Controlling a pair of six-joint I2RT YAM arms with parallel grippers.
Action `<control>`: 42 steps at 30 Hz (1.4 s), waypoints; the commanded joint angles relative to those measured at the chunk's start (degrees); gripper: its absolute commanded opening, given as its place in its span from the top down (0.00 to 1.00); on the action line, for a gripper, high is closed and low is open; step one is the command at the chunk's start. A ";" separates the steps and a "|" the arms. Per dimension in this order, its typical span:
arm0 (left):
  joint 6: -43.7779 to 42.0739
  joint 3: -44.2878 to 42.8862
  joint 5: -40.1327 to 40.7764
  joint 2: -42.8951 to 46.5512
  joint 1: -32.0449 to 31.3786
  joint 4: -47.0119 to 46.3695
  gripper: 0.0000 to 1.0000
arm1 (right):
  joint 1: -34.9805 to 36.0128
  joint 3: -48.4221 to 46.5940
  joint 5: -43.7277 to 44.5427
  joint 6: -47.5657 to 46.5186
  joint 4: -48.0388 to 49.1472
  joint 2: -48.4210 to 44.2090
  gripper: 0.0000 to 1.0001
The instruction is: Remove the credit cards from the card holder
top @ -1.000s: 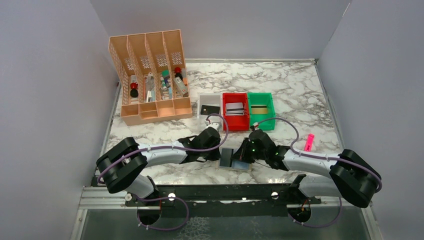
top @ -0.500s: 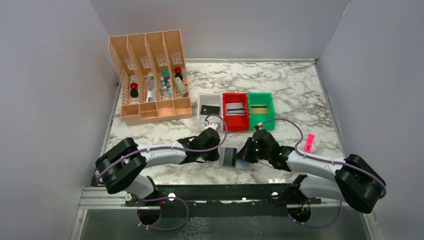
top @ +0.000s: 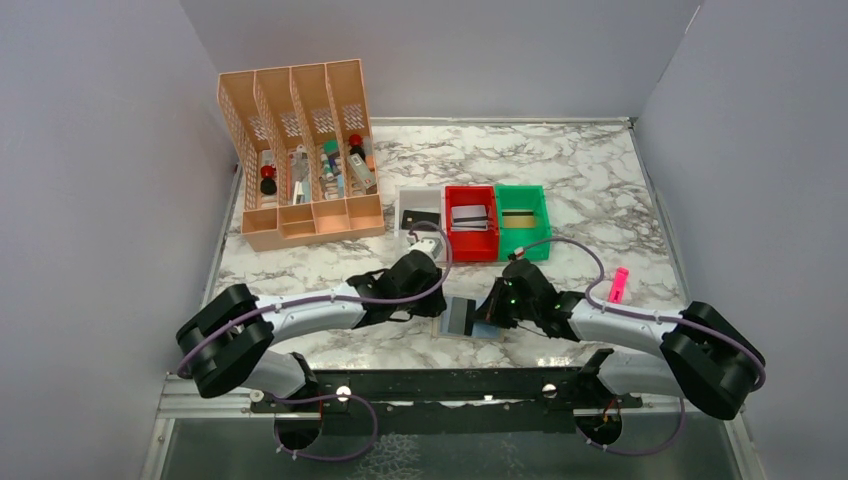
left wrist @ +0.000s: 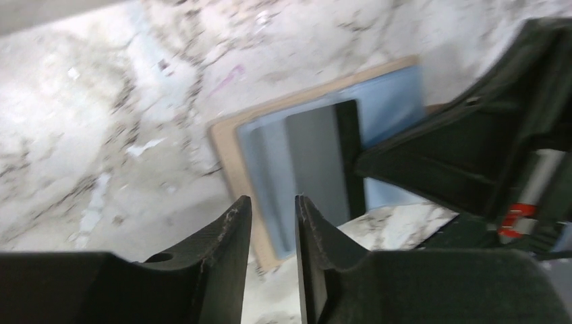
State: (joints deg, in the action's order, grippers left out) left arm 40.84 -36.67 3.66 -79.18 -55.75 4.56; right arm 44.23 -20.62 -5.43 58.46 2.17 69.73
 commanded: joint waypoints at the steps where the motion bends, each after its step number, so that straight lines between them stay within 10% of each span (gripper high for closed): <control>1: -2.39 -3.12 -6.56 -0.09 -0.26 -8.74 0.65 | -0.19 -0.64 1.35 -1.33 -1.49 1.08 0.99; 8: 1.25 -3.95 -14.17 -8.86 -0.24 -14.19 0.71 | -0.19 -0.64 2.29 -1.32 -1.91 0.40 0.99; 26: 2.05 -1.49 -4.61 -8.85 -0.86 -6.26 0.81 | -0.19 -0.36 1.10 -0.03 0.24 -1.28 0.98; 42: 4.34 1.51 -3.26 -9.07 -1.73 -4.56 0.92 | -0.28 5.20 -4.94 6.68 14.80 0.50 0.76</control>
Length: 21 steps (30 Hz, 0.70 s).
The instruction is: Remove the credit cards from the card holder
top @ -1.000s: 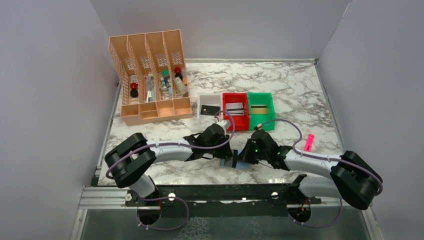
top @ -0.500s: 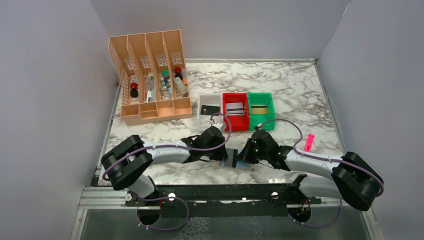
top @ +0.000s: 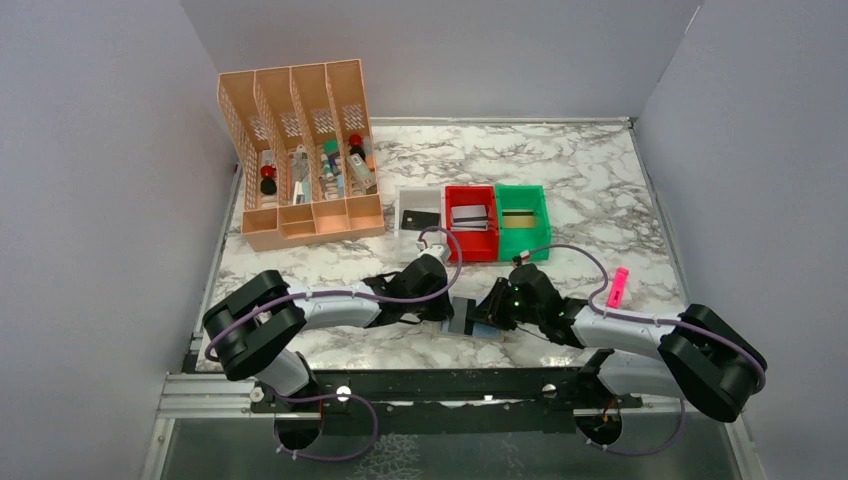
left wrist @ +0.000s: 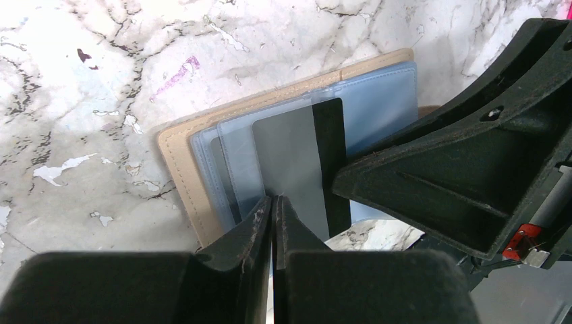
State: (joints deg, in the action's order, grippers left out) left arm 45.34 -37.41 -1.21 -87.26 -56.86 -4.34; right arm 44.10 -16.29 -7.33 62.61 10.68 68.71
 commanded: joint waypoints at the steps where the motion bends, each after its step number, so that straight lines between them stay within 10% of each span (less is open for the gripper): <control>1: -0.21 2.25 1.65 -0.90 -0.62 4.34 0.93 | -0.15 1.53 -3.18 3.50 7.11 1.68 0.76; 10: -0.17 2.73 1.65 -1.04 -0.71 4.30 0.95 | -1.08 6.60 -2.58 8.92 11.12 0.84 0.66; 21: -0.16 2.52 1.73 -1.34 -0.67 3.90 0.97 | -1.69 9.54 -7.69 8.91 27.67 0.73 0.82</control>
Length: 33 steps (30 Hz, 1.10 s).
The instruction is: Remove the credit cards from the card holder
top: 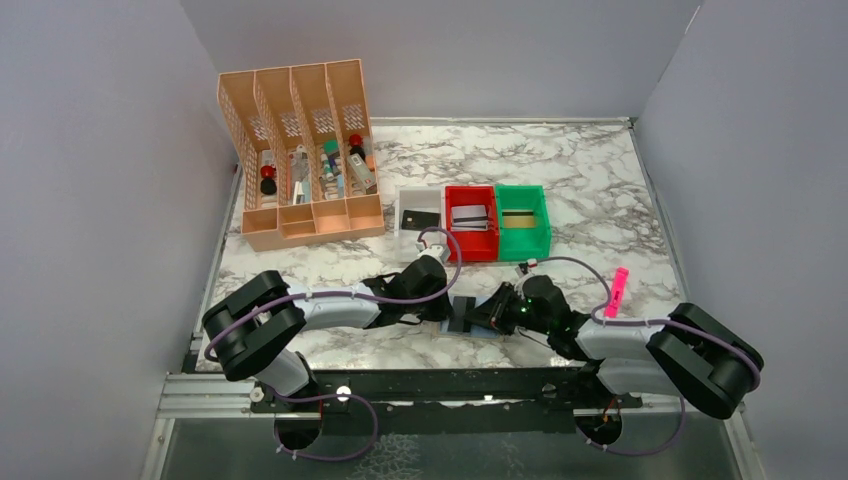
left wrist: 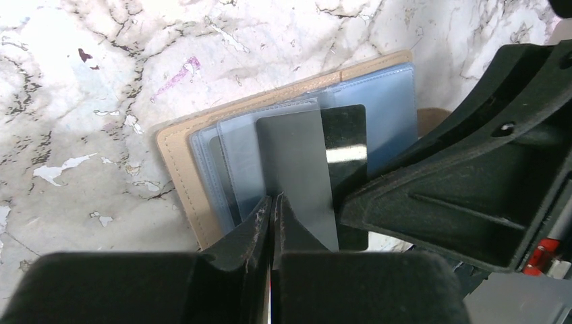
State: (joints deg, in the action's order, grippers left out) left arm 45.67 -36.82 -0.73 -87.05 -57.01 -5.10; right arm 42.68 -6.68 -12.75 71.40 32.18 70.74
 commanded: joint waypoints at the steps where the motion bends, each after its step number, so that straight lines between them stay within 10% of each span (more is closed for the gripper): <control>1: -0.49 1.93 1.27 -1.56 -0.59 4.71 0.97 | -0.31 -0.21 -1.89 0.03 5.65 -1.84 0.83; 9: -0.41 1.84 2.08 -1.47 -0.64 5.12 0.97 | -0.66 -4.19 3.51 -2.47 -13.21 -4.08 0.99; 33: -1.91 0.60 7.15 3.33 -0.58 7.87 0.86 | -0.75 -10.69 19.06 -14.87 -36.98 -29.82 0.99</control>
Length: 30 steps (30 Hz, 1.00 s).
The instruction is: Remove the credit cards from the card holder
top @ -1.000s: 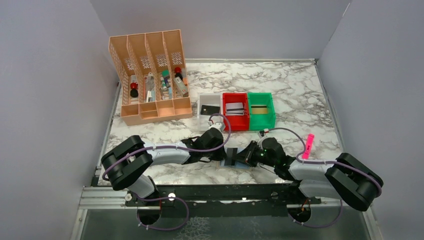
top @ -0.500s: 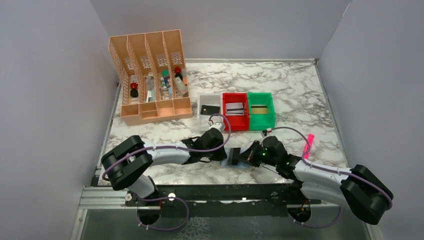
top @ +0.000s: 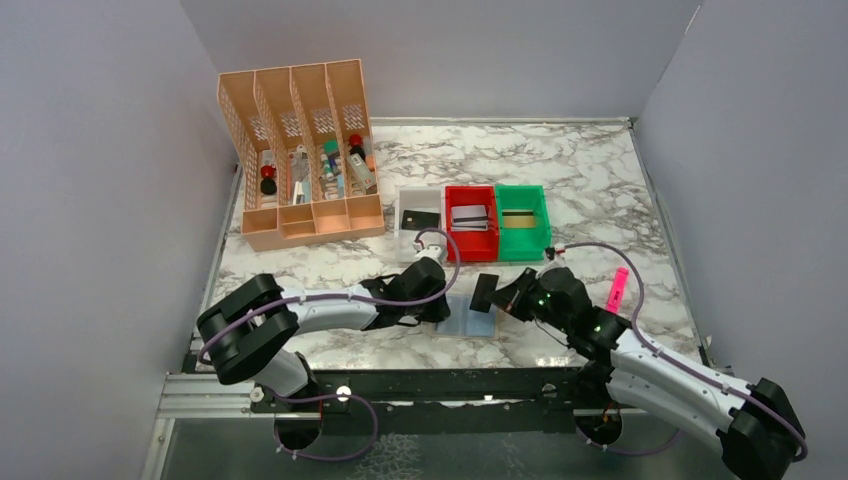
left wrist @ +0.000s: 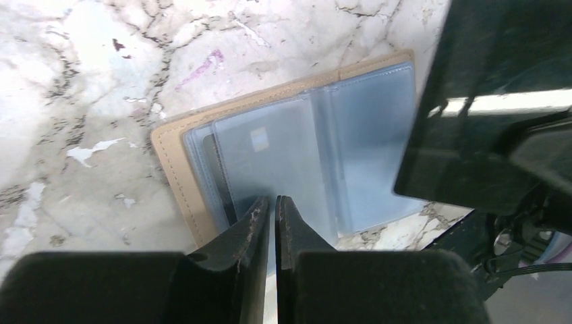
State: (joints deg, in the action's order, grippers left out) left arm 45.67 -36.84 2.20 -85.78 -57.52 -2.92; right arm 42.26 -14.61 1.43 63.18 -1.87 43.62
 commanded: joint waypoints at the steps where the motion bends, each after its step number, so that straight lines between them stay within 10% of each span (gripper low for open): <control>1: -2.12 0.49 4.68 3.05 -0.13 5.56 0.79 | -0.34 -3.40 5.50 -8.16 -3.27 -3.16 0.99; 14: -8.48 -6.69 19.45 17.02 3.97 21.08 0.12 | -0.34 -10.42 0.97 -35.11 6.24 -1.08 0.99; 22: -15.34 -9.07 18.40 26.33 18.63 28.59 0.01 | -0.25 -19.68 -6.12 -50.33 11.80 11.51 0.99; 30: -21.44 -6.24 25.84 32.48 19.99 29.83 0.01 | 1.01 -31.26 -3.59 -65.57 10.57 26.50 0.99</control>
State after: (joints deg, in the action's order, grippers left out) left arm 28.49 -44.16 23.33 -55.72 -37.87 24.67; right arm 42.48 -41.17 -2.26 8.49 7.07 65.30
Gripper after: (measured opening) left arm 0.987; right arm 0.016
